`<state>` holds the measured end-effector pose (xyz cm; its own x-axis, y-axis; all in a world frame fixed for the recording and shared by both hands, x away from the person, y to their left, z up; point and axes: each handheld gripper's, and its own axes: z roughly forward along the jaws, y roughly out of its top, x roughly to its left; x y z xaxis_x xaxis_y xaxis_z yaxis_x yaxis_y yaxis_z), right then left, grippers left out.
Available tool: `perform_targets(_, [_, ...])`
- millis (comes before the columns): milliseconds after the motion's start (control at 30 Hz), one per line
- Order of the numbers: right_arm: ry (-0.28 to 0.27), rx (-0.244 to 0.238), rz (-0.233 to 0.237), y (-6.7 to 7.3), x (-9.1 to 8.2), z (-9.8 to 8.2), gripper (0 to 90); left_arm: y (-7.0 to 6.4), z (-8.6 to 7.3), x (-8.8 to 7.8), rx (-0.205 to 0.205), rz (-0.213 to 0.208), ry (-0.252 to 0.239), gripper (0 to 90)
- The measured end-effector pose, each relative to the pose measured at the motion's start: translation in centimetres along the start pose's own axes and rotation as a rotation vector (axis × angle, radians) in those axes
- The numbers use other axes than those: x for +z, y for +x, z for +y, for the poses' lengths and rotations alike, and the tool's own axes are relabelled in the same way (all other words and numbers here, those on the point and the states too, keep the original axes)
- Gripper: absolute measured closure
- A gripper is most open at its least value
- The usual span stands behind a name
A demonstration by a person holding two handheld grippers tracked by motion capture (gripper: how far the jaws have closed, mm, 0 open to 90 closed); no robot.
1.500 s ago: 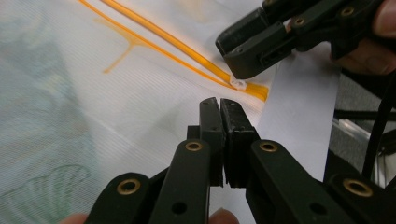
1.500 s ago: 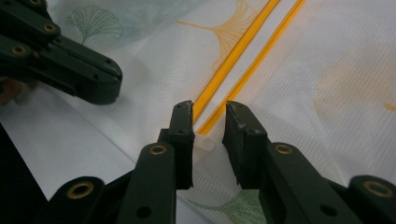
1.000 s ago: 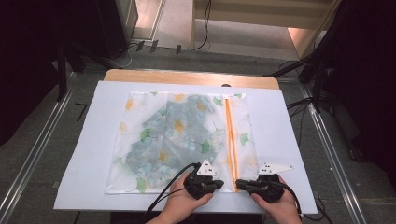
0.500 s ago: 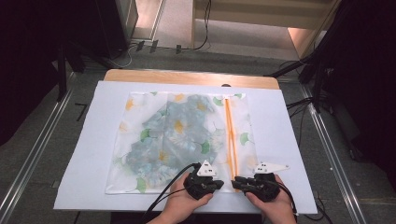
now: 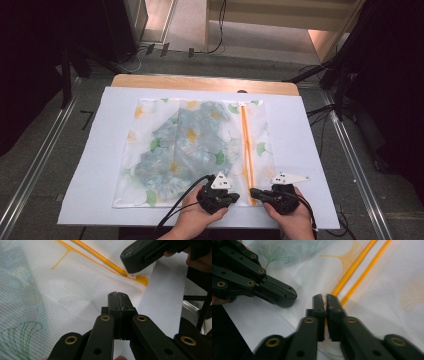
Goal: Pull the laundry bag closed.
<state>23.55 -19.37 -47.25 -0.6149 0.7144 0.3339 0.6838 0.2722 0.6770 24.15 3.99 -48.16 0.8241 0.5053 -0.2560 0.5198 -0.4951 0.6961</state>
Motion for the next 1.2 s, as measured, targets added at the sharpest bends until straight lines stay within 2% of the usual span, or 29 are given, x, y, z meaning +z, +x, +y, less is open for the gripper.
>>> perform_targets(200, [-0.026, -0.001, 0.019, -0.4, -0.6, 0.0, 90.0, 0.0, 0.0, 0.0, -0.002, -0.001, 0.000, 90.0])
perform_targets(333, [-0.021, -0.006, 0.022, -0.5, -0.8, 0.0, 90.0, 0.0, 0.0, 0.0, -0.007, -0.002, -0.002, 90.0])
perform_targets(467, [-0.001, -0.015, -0.007, -0.7, -0.6, -0.2, 88.9, 0.1, 0.0, 0.0, -0.014, -0.006, -0.001, 90.0])
perform_targets(500, [-0.012, -0.004, -0.014, -0.8, -0.6, -0.2, 82.4, 0.1, 0.0, 0.0, -0.011, -0.006, -0.001, 90.0])
perform_targets(567, [-0.023, 0.016, -0.028, -1.0, -0.7, -0.2, 76.9, 0.1, 0.0, 0.0, -0.012, -0.007, -0.002, 90.0])
perform_targets(600, [-0.032, 0.012, -0.040, -1.0, -0.6, -0.3, 68.4, 0.1, 0.0, 0.0, -0.012, -0.008, -0.002, 90.0])
perform_targets(633, [-0.032, 0.012, -0.040, -1.0, -0.6, -0.3, 68.4, 0.1, 0.0, 0.0, -0.012, -0.008, -0.003, 90.0])
perform_targets(667, [-0.035, 0.006, -0.070, -1.0, -0.3, -0.3, 59.4, 0.1, 0.0, 0.0, -0.010, -0.007, -0.001, 90.0])
perform_targets(733, [-0.039, 0.009, -0.076, -1.0, -0.3, -0.3, 56.9, 0.1, 0.0, 0.0, -0.008, -0.005, -0.001, 90.0])
perform_targets(767, [-0.053, 0.026, -0.057, -1.1, -0.3, -0.2, 55.2, 0.1, 0.0, 0.0, -0.008, -0.005, -0.001, 90.0])
perform_targets(933, [-0.003, 0.022, -0.030, -1.1, 0.0, -0.4, 58.8, 0.1, 0.0, 0.0, -0.010, -0.006, -0.002, 90.0])
perform_targets(967, [0.006, 0.016, -0.008, -1.1, 0.1, -0.5, 62.0, 0.1, 0.0, 0.0, -0.008, -0.007, 0.000, 90.0])
perform_targets(1000, [0.006, 0.016, -0.008, -1.1, 0.1, -0.5, 62.0, 0.1, 0.0, 0.0, -0.008, -0.007, 0.000, 90.0])
perform_targets(1033, [0.012, 0.017, -0.024, -1.0, 0.1, -0.5, 68.5, 0.1, 0.0, 0.0, -0.006, -0.005, 0.000, 90.0])
perform_targets(1200, [0.020, 0.034, -0.029, -1.0, 0.1, -0.5, 71.0, 0.0, 0.0, 0.0, 0.000, -0.004, 0.000, 90.0])
